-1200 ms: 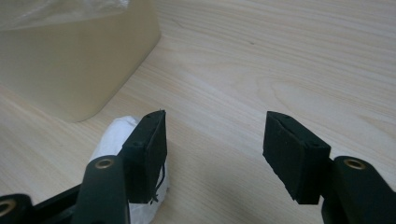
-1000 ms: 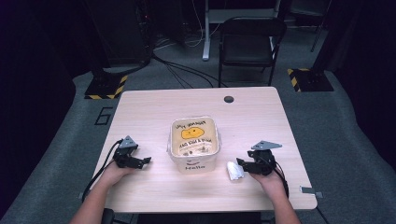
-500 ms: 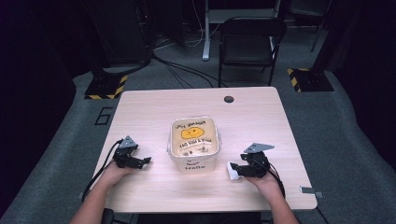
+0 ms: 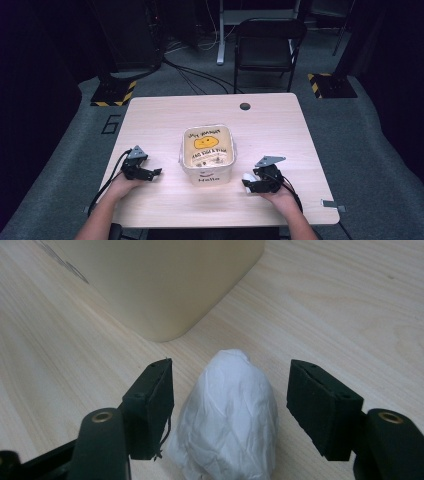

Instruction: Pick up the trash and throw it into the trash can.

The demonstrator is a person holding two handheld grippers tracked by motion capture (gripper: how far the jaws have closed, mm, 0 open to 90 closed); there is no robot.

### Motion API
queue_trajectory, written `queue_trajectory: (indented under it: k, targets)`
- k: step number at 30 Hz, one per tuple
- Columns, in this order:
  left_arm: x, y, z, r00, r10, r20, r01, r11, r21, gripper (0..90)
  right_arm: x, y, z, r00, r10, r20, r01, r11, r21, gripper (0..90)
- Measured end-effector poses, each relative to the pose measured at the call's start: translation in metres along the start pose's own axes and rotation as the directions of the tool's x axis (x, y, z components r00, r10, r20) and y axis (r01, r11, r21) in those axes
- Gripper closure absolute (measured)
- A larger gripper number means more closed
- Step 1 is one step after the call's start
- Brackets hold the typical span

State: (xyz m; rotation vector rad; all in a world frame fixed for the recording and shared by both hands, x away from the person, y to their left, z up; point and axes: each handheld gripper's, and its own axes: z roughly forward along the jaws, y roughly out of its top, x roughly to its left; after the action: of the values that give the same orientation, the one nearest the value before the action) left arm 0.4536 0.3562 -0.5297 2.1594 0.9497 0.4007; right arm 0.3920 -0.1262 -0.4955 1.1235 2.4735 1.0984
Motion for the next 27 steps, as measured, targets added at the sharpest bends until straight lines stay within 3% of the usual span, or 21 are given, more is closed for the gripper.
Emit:
queue_trajectory:
  k: [10, 17, 27]
  targets:
    - [0.0, 0.0, 0.0001, 1.0, 0.0, 0.0, 0.0, 1.0, -0.001, 7.3, 0.0012, -0.0018, 0.0059, 0.9999, -0.017, -0.002, 0.017, 0.998, 0.057, 38.8]
    - [0.0, 0.0, 0.0, 1.0, 0.0, 0.0, 0.0, 1.0, 0.0, 7.3, -0.0011, -0.0025, 0.0045, 1.0, -0.001, 0.001, 0.001, 0.998, 0.064, 47.8]
    - [-0.0001, 0.0, 0.0001, 1.0, -0.002, 0.0, 0.002, 1.0, 0.0, 7.4, -0.0044, 0.0012, -0.003, 0.9999, 0.005, 0.016, -0.005, 1.0, 0.03, 49.1]
